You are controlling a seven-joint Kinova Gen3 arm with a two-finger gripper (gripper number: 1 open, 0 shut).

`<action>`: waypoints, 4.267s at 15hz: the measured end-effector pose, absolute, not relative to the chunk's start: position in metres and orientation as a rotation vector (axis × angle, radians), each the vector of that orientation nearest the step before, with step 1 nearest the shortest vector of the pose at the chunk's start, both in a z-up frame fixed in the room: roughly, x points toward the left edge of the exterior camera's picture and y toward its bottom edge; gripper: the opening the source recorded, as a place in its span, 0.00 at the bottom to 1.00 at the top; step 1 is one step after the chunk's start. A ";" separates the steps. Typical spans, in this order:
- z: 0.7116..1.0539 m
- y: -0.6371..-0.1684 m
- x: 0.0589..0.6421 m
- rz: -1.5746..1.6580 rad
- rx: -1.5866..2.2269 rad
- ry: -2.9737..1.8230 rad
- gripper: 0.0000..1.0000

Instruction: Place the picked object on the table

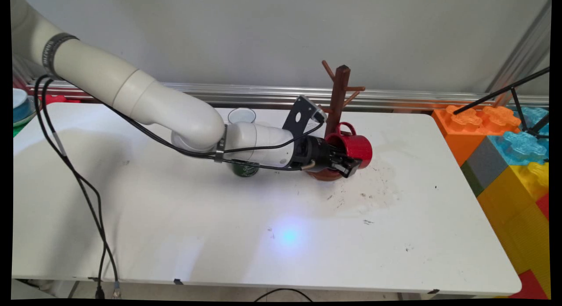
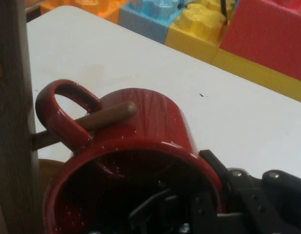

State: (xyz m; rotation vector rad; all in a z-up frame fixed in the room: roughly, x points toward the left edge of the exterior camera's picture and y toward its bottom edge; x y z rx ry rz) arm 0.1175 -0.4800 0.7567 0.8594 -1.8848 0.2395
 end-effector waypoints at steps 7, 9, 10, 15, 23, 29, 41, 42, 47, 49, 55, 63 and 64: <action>0.776 -0.463 0.127 0.231 0.814 -1.881 0.00; 0.780 -0.458 0.130 0.226 0.797 -1.883 0.00; 0.782 -0.455 0.131 0.225 0.789 -1.884 0.00; 0.792 -0.443 0.138 0.220 0.742 -1.894 0.00; 0.802 -0.426 0.162 0.239 0.655 -1.992 0.00; 0.826 -0.416 0.190 0.275 0.584 -2.102 0.00; 0.868 -0.406 0.251 0.341 0.354 -2.458 0.00; 0.868 -0.407 0.255 0.344 0.331 -2.490 0.00; 0.867 -0.409 0.264 0.344 0.199 -2.642 0.00; 0.864 -0.410 0.264 0.333 0.163 -2.682 0.00; 0.850 -0.417 0.256 0.287 0.044 -2.796 0.00; 0.825 -0.430 0.236 0.239 -0.056 -2.874 0.00; 0.823 -0.431 0.234 0.235 -0.062 -2.880 0.00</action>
